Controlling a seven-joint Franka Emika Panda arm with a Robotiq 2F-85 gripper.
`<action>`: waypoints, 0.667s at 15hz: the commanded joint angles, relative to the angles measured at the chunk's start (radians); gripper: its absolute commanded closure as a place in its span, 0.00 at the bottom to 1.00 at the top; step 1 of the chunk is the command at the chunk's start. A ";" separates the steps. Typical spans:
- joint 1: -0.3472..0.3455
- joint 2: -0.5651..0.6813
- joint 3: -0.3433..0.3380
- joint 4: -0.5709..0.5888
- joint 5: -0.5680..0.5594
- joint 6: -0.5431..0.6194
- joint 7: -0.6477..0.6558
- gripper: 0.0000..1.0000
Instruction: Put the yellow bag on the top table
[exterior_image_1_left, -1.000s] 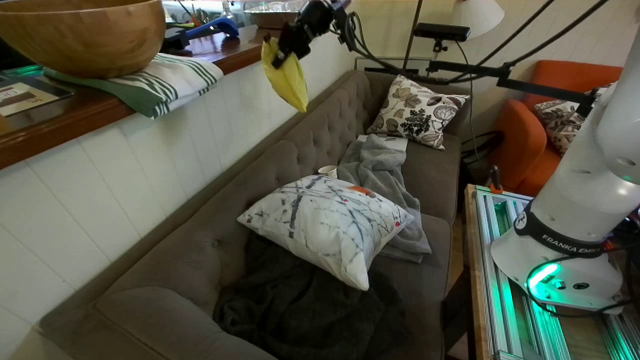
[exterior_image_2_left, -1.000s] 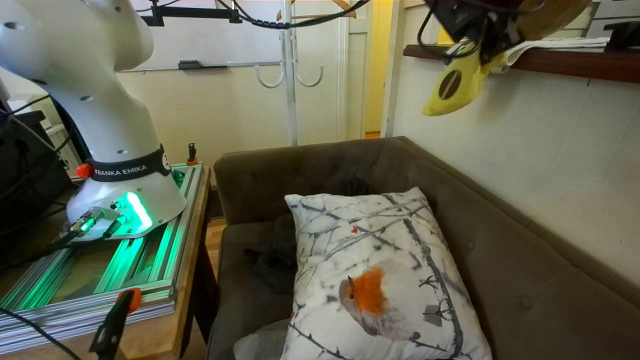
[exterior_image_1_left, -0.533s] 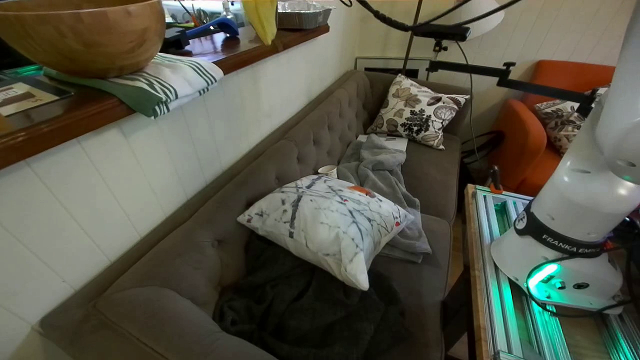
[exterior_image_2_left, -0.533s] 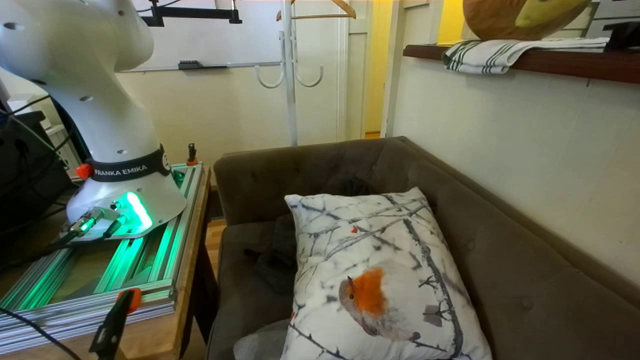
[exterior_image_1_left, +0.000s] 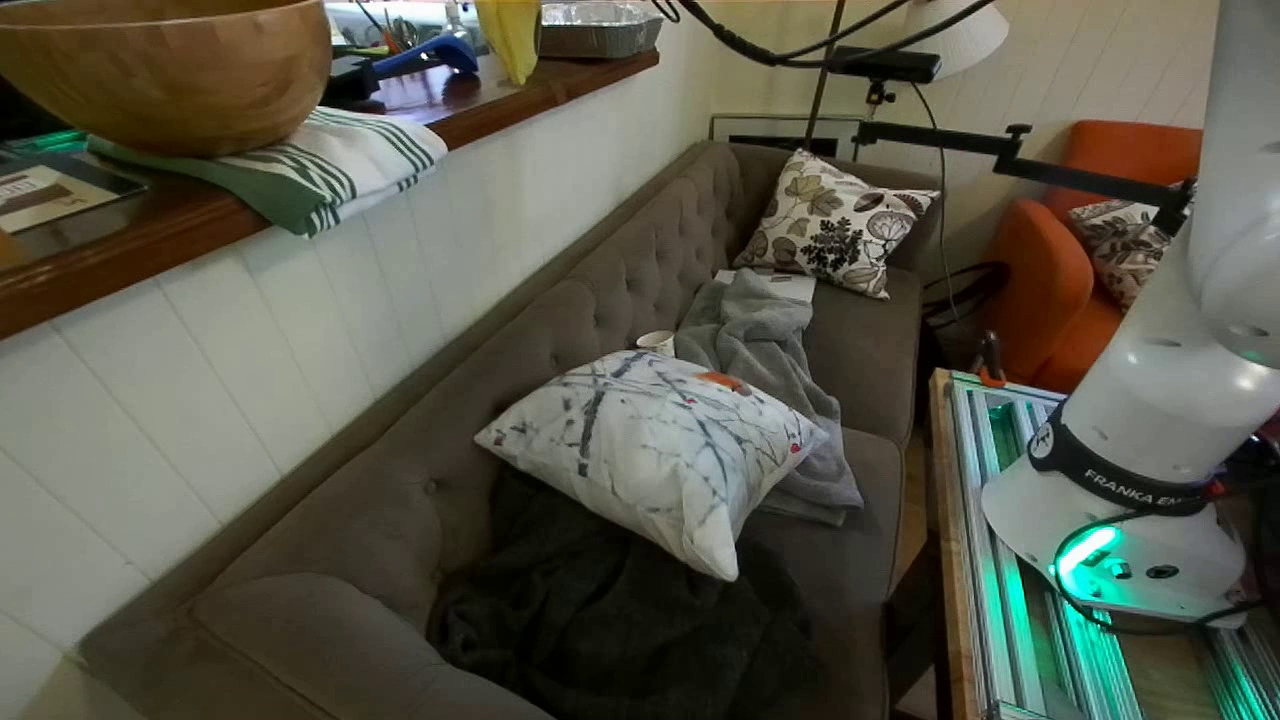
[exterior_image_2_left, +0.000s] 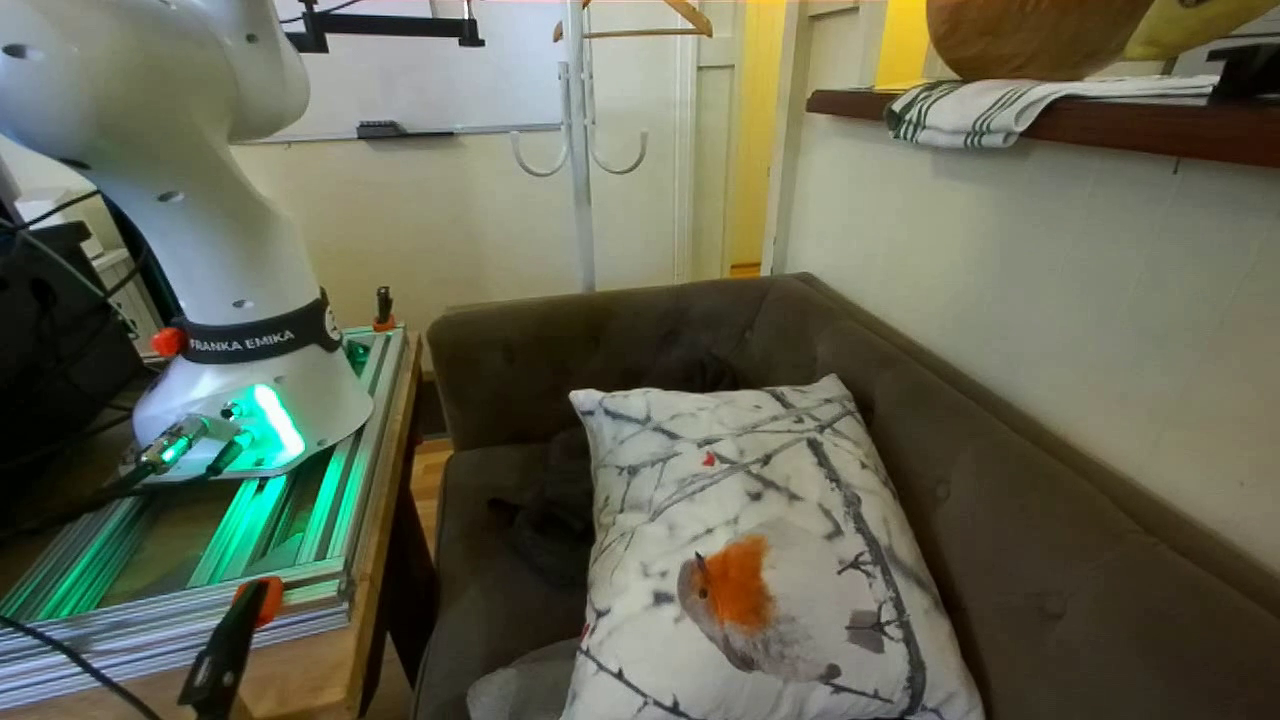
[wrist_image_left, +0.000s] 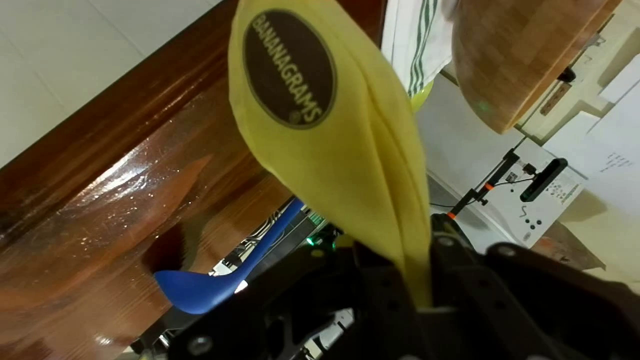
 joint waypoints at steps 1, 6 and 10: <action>-0.020 0.069 0.027 0.083 0.059 0.025 0.001 0.96; -0.022 0.238 0.056 0.275 0.208 0.179 0.064 0.96; -0.007 0.362 0.066 0.413 0.258 0.327 0.109 0.96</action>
